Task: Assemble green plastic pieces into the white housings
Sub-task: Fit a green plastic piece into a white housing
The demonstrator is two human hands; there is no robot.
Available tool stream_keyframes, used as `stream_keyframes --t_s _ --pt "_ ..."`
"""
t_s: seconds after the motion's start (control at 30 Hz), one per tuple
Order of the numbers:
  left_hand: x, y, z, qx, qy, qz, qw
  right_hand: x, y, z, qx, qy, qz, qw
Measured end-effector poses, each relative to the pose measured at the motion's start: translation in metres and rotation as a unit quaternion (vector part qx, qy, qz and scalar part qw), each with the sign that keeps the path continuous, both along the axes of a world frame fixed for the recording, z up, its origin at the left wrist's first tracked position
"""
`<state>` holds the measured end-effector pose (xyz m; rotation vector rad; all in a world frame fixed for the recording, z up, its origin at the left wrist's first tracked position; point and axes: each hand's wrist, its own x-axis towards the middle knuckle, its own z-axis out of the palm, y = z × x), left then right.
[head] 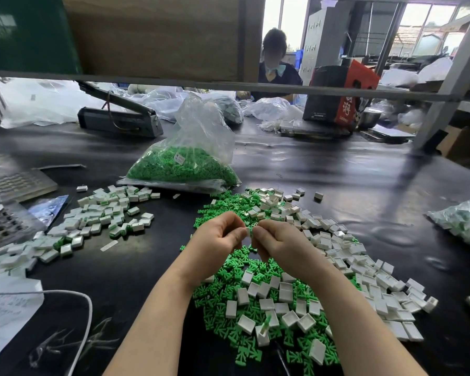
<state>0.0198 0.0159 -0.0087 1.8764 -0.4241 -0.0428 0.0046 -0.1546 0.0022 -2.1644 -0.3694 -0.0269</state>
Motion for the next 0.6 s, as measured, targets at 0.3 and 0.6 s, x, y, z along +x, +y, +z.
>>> stream_keyframes --t_s 0.3,0.6 --pt "-0.0014 0.0051 0.0022 0.008 0.036 0.020 0.999 0.0020 0.0002 -0.0010 0.059 0.031 0.020 0.998" --pt "-0.0018 -0.0022 0.0027 -0.076 0.051 0.047 0.995 0.0014 -0.0004 -0.0001 0.049 0.037 0.006 0.998"
